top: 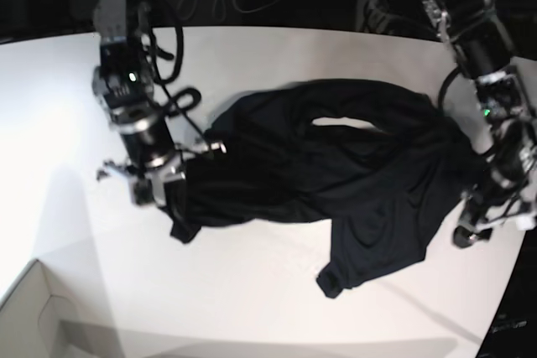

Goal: Layout the t-shirt on the table in an organized manner, then fold the t-shirt properly
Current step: 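Grasp the shirt hem with both grippers and lift it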

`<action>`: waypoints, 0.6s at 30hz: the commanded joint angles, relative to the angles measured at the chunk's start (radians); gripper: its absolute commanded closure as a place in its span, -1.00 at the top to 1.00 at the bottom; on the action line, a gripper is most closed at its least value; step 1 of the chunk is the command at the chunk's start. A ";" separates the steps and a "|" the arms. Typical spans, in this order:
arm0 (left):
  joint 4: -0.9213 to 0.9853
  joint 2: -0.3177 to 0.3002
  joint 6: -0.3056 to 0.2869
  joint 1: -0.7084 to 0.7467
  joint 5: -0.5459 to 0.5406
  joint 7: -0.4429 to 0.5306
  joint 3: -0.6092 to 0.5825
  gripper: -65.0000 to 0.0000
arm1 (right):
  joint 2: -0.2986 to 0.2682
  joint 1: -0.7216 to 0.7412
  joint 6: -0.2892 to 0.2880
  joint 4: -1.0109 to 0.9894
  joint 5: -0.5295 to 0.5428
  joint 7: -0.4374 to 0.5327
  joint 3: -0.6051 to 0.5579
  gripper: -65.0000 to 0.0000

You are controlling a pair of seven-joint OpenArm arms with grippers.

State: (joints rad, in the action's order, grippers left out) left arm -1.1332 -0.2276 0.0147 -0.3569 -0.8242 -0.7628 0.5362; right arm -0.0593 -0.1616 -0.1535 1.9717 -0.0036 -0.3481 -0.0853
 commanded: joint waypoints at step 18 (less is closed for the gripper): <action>0.677 0.104 -0.019 -0.354 0.225 0.717 -0.801 0.21 | -0.032 -0.335 0.004 0.056 0.004 0.169 0.006 -1.00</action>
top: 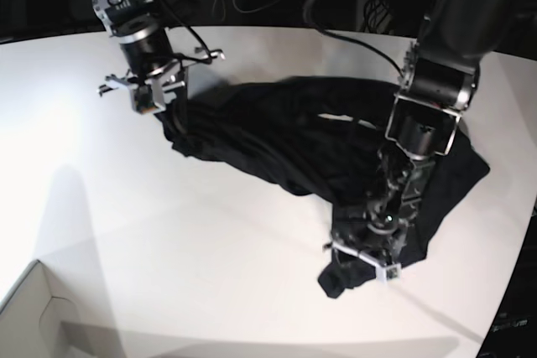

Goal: Layout the t-shirt on the table in an organized manner, then fold the t-shirt properly
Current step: 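Grasp the shirt hem with both grippers and lift it, then drag the held hem apart and lay the shirt flatter, releasing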

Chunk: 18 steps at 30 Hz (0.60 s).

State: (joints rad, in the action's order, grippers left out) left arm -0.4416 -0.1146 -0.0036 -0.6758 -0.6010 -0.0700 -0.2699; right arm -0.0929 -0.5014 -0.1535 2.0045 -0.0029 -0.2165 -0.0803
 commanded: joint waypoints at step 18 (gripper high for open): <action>0.089 -0.086 0.001 -0.045 0.031 0.069 0.054 -0.99 | -0.028 -0.003 0.004 0.005 0.002 0.033 0.023 -1.00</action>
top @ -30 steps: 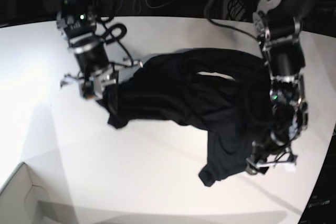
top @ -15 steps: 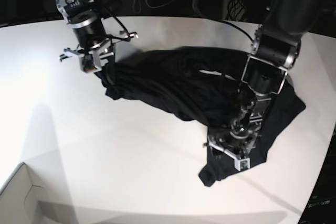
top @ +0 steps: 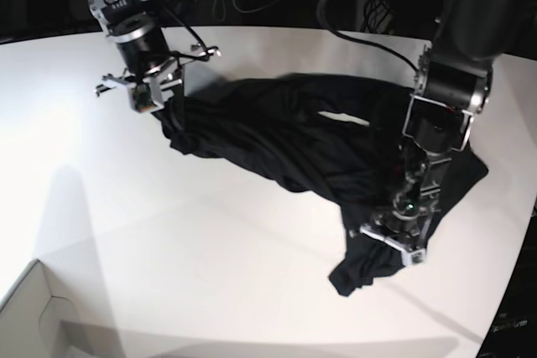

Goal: Layout the t-shirt on the table in an organized manner, then fold the t-shirt properly
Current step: 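Drag the held hem apart and lay the shirt flatter, releasing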

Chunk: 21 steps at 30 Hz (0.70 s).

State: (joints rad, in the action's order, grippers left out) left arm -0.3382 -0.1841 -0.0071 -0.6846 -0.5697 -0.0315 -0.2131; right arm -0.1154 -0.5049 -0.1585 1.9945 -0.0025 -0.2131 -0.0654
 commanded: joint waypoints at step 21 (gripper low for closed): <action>-0.694 -0.177 0.003 0.328 0.000 -0.336 0.631 -1.00 | 0.059 0.068 0.009 -0.177 0.008 0.033 0.229 -1.00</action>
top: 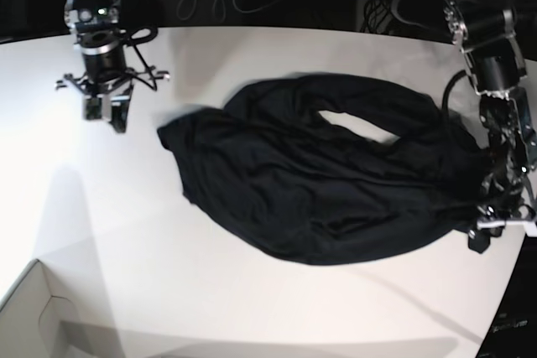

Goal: Layout the t-shirt on the table in an organized manner, then fold the t-shirt properly
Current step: 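Drag the held hem apart and lay the shirt flatter, releasing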

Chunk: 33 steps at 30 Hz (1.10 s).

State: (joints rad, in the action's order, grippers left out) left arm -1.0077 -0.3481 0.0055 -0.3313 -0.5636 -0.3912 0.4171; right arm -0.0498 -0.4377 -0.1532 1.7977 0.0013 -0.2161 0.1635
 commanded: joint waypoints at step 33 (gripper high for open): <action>-0.122 0.021 -0.011 0.047 -0.006 0.022 0.007 -1.00 | 0.000 0.900 0.002 -0.955 0.003 -0.081 -0.296 -0.04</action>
State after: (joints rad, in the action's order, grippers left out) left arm -1.1130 -0.3126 0.0010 -0.2558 -0.5663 -0.3950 0.4210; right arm -0.0486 0.4416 -0.1497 0.8345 0.0067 -0.2962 -0.1326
